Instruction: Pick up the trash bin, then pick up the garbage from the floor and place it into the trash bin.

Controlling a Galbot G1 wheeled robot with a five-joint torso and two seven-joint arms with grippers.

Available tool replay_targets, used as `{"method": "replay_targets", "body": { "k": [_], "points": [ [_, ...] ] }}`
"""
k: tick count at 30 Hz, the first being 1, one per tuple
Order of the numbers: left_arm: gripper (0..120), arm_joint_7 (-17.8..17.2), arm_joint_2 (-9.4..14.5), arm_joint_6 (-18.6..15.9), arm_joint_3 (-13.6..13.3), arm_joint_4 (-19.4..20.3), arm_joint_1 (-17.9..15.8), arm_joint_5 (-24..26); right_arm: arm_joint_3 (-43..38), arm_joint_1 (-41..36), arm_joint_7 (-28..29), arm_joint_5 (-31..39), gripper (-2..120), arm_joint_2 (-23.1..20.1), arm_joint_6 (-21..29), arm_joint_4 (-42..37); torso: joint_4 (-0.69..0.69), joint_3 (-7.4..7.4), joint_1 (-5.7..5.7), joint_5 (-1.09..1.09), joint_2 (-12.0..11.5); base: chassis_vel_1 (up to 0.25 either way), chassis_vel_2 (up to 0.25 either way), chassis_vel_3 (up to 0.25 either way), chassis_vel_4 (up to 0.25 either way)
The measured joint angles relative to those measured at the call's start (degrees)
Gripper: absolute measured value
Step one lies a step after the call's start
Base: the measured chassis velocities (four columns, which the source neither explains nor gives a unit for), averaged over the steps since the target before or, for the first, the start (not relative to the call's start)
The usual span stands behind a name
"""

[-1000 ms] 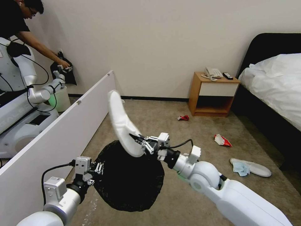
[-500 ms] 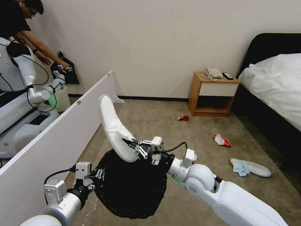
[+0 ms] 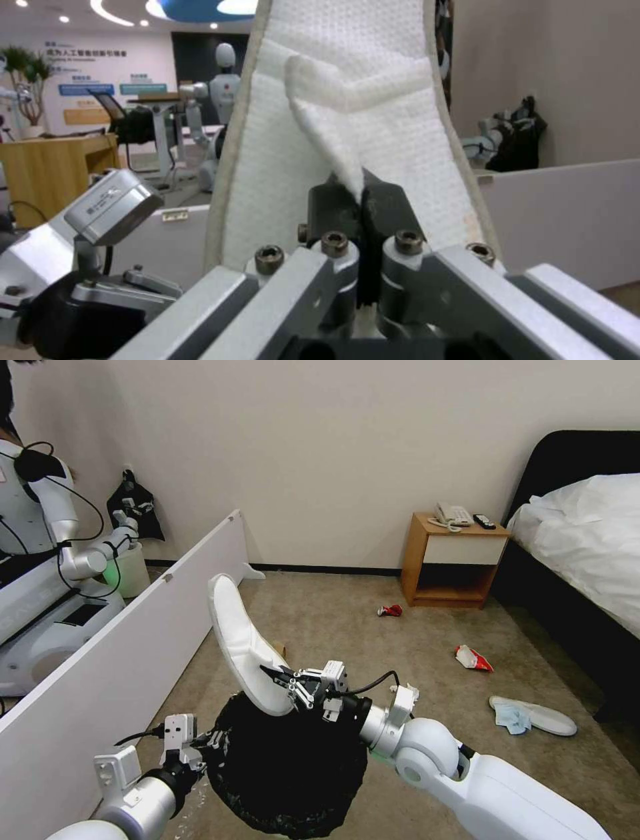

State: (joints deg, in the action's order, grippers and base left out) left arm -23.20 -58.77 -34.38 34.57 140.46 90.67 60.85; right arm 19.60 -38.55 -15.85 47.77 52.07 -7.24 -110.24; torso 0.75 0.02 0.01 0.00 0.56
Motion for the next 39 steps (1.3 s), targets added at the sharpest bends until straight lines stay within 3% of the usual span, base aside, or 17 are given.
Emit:
{"method": "replay_targets", "body": {
  "k": [39],
  "points": [
    [4,-0.89,-0.63,-0.16,0.6,-0.21,-0.2,1.59,1.77,-1.49,-2.03,-0.78,0,-1.45,-1.69,-2.53,0.0,0.0,0.0,0.0,0.0,0.0,0.0,0.0,0.0]
  ]
}}
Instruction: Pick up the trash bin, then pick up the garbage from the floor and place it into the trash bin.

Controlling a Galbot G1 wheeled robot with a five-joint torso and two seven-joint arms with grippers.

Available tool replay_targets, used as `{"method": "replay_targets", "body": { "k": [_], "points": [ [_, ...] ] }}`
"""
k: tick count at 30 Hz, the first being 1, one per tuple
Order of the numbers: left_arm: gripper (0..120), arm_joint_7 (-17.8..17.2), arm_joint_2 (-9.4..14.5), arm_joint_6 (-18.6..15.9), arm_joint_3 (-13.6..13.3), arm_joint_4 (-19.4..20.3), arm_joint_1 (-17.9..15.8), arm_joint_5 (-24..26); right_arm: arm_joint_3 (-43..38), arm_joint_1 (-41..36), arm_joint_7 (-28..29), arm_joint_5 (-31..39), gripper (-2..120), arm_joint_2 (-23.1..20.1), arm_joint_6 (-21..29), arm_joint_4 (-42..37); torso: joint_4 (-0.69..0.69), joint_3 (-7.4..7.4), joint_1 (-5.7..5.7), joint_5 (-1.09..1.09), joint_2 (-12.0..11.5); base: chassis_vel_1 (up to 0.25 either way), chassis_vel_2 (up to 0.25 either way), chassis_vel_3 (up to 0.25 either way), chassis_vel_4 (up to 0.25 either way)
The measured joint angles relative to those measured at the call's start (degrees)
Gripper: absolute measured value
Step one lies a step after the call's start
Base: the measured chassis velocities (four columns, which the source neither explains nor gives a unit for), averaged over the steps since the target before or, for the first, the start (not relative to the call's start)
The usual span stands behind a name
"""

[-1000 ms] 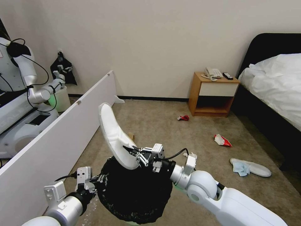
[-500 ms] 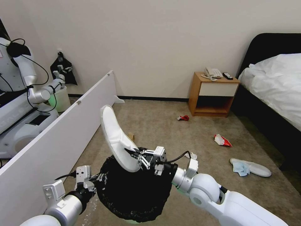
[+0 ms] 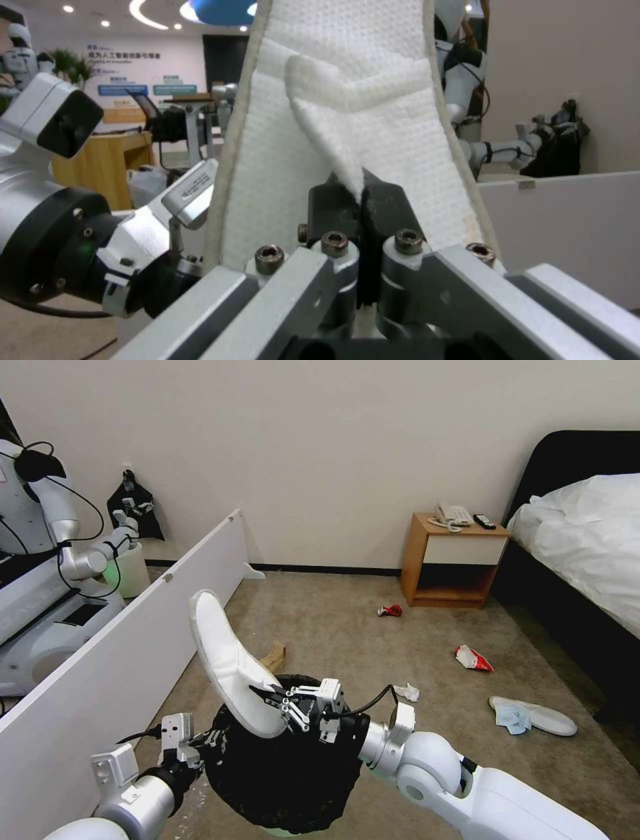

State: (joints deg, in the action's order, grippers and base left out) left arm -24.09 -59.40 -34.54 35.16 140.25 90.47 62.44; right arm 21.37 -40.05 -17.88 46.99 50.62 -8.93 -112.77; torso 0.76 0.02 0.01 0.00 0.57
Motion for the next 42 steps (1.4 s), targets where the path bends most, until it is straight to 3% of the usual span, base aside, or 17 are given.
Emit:
{"method": "replay_targets", "body": {
  "k": [19,35,37,39,40,42],
  "points": [
    [4,-0.06,0.32,0.0,0.32,0.33,0.19,0.09,-2.66,-5.1,1.46,-1.46,0,-3.89,-0.39,-2.42,0.0,0.0,0.0,0.0,0.0,0.0,0.0,0.0,0.0],
    [4,-0.28,0.05,-0.01,0.17,0.81,0.43,0.01,-4.75,-8.34,1.77,-1.59,53,-6.29,-0.42,-4.19,0.0,0.0,0.0,0.0,0.0,0.0,0.0,0.0,0.0],
    [4,-0.31,-0.01,-0.01,0.18,0.95,0.45,-0.1,-5.24,-9.03,1.77,-1.64,67,-6.63,-0.42,-4.54,0.0,0.0,0.0,0.0,0.0,0.0,0.0,0.0,0.0],
    [4,-0.31,-0.02,-0.01,0.18,0.96,0.45,-0.11,-5.27,-9.07,1.77,-1.65,67,-6.64,-0.42,-4.56,0.0,0.0,0.0,0.0,0.0,0.0,0.0,0.0,0.0],
    [4,-0.33,-0.09,-0.01,0.14,1.01,0.48,-0.15,-5.42,-9.34,1.77,-1.69,76,-6.75,-0.42,-4.71,0.0,0.0,0.0,0.0,0.0,0.0,0.0,0.0,0.0],
    [4,-0.34,-0.12,-0.01,0.12,1.02,0.51,-0.17,-5.47,-9.46,1.77,-1.7,80,-6.79,-0.42,-4.8,0.0,0.0,0.0,0.0,0.0,0.0,0.0,0.0,0.0]
  ]
}}
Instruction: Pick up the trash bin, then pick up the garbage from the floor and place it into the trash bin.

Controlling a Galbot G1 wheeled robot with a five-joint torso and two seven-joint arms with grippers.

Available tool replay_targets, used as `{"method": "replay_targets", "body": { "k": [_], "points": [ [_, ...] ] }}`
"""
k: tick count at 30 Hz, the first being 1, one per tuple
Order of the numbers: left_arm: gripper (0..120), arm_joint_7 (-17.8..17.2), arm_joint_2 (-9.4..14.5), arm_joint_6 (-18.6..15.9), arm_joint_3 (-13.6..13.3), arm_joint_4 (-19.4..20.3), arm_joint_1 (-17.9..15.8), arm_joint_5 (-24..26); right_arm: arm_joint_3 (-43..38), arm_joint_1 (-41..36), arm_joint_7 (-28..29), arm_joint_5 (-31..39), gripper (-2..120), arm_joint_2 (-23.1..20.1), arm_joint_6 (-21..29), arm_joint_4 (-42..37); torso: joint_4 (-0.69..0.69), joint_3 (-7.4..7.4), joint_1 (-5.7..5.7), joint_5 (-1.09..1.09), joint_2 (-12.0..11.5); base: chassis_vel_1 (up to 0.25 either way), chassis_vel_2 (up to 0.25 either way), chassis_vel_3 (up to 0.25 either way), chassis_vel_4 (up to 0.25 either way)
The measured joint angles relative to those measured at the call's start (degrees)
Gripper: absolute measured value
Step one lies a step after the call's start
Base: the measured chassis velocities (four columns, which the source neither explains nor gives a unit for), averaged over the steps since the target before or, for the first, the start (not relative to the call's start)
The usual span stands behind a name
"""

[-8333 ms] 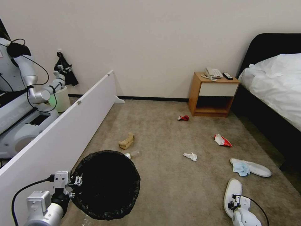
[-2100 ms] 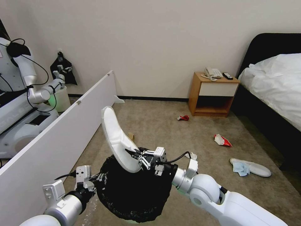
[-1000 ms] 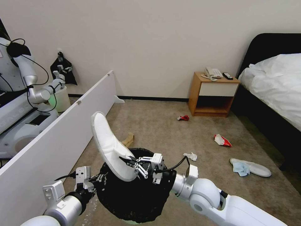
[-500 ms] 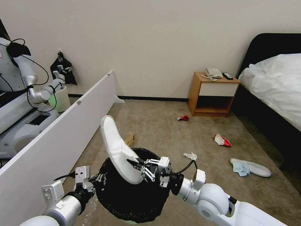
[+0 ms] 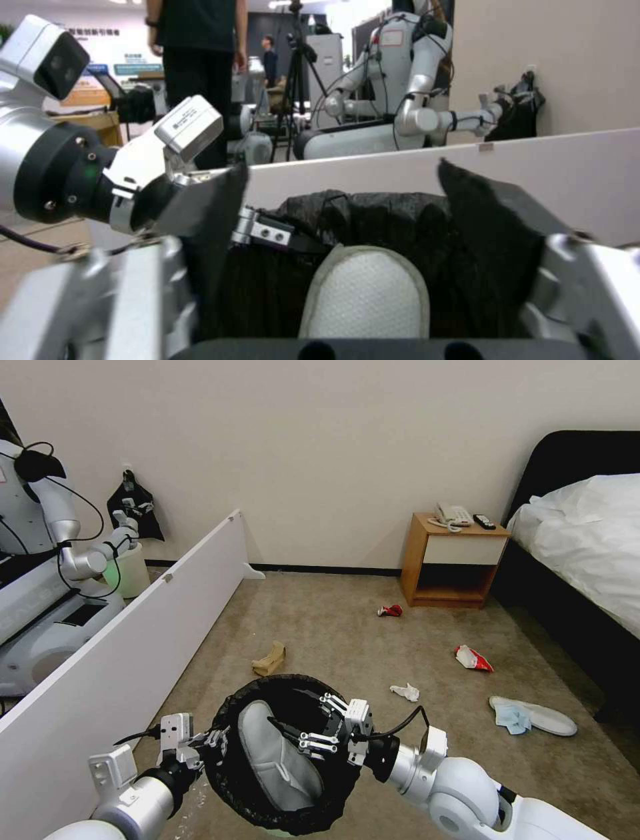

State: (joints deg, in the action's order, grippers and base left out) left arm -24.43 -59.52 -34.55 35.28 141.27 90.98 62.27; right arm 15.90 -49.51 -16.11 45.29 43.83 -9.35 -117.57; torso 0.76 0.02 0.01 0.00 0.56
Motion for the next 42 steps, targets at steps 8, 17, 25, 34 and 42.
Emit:
{"method": "replay_targets", "body": {
  "k": [8,17,25,34,42],
  "points": [
    [4,-0.01,-0.06,-0.05,0.21,0.5,0.93,-0.24,-1.84,-0.88,0.32,-0.02,99,-1.33,-0.4,-1.27,0.0,0.0,0.0,0.0,0.0,0.0,0.0,0.0,0.0],
    [4,0.07,-0.19,-0.08,-0.21,0.58,1.05,-0.46,-17.31,-8.68,4.6,1.72,100,-4.27,-0.75,-4.46,0.0,0.0,0.0,-0.01,0.0,0.0,0.0,0.0,0.0],
    [4,0.23,0.21,-0.1,-0.16,0.45,0.56,-0.27,-36.25,-21.0,10.0,1.55,100,-5.71,1.75,-7.58,0.01,0.0,0.0,0.0,0.01,0.0,0.0,0.0,0.0],
    [4,0.5,1.0,-0.14,-0.29,0.1,-0.43,0.42,-55.51,-39.27,19.68,-6.34,100,0.51,6.65,-10.3,0.0,0.0,0.0,0.0,0.0,0.0,0.0,0.0,0.0],
    [4,0.9,0.59,-0.17,-0.97,-0.39,-0.81,0.08,-64.67,-49.15,23.23,-12.84,100,6.51,7.17,-11.07,0.01,0.0,0.0,0.0,0.01,0.0,0.0,0.0,0.0]
  ]
}}
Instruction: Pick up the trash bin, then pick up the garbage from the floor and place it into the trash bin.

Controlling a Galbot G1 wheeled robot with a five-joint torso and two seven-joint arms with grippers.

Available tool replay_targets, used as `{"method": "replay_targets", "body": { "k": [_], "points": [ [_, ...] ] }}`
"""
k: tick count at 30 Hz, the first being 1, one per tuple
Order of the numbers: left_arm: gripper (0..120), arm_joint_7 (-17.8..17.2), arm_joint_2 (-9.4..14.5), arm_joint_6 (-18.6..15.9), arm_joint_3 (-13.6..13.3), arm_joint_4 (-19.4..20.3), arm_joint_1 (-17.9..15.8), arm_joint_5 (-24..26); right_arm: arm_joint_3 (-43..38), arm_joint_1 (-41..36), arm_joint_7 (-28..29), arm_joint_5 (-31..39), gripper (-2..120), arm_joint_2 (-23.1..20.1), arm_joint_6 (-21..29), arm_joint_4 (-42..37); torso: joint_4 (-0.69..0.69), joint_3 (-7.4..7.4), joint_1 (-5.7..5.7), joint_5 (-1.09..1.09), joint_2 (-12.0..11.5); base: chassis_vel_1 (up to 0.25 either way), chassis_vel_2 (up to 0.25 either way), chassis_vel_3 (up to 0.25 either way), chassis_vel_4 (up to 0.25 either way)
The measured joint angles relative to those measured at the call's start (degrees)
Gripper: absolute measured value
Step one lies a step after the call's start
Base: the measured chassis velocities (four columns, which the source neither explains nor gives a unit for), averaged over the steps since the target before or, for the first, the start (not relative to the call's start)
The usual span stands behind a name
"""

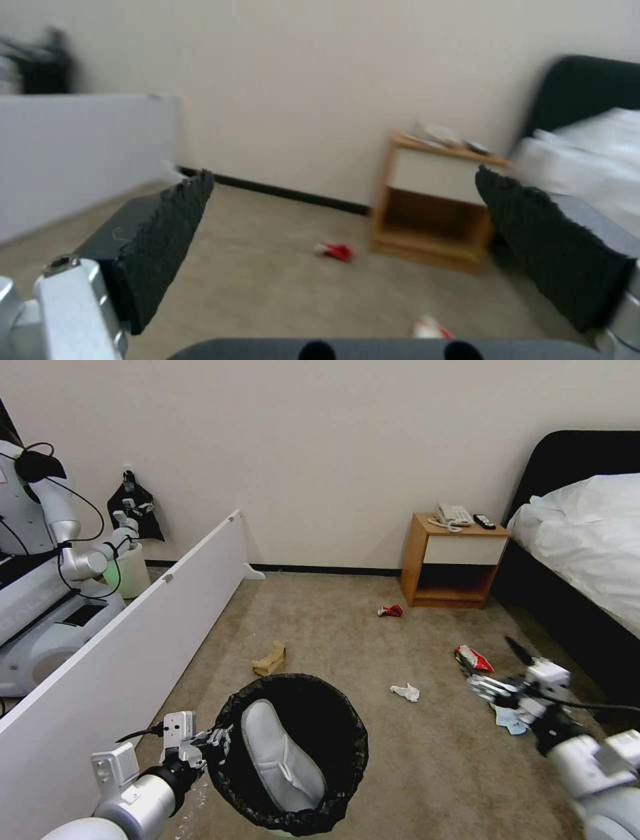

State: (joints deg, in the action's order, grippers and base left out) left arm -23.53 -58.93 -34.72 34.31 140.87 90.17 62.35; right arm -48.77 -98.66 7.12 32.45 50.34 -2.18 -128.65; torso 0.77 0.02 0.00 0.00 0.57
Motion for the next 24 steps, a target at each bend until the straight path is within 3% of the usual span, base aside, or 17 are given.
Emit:
{"method": "replay_targets", "body": {
  "k": [2,11,19,24],
  "points": [
    [4,0.15,-0.23,0.0,0.25,-0.02,-0.22,-0.08,-2.13,-3.95,1.37,-3.53,100,3.75,-0.11,-0.06,-0.02,0.0,0.0,-0.01,0.0,0.0,0.0,0.0,0.0],
    [4,0.33,-0.66,0.05,0.15,-0.03,-0.27,-0.35,-4.22,-8.21,2.41,-9.49,100,10.03,-0.75,-0.22,-0.01,0.0,0.0,0.0,0.0,0.0,0.0,0.0,0.0],
    [4,0.33,0.7,0.07,-0.51,-0.05,-0.86,0.42,-5.38,-10.56,1.32,-11.12,100,9.31,-1.97,-0.49,-0.01,0.0,0.0,0.02,0.0,0.0,0.0,0.0,0.0],
    [4,0.91,1.52,0.07,-0.55,-0.19,0.92,0.62,-5.05,-11.9,0.88,-14.41,100,10.41,-3.43,0.69,-0.02,0.0,0.0,0.01,0.0,0.0,0.0,0.0,0.0]
  ]
}}
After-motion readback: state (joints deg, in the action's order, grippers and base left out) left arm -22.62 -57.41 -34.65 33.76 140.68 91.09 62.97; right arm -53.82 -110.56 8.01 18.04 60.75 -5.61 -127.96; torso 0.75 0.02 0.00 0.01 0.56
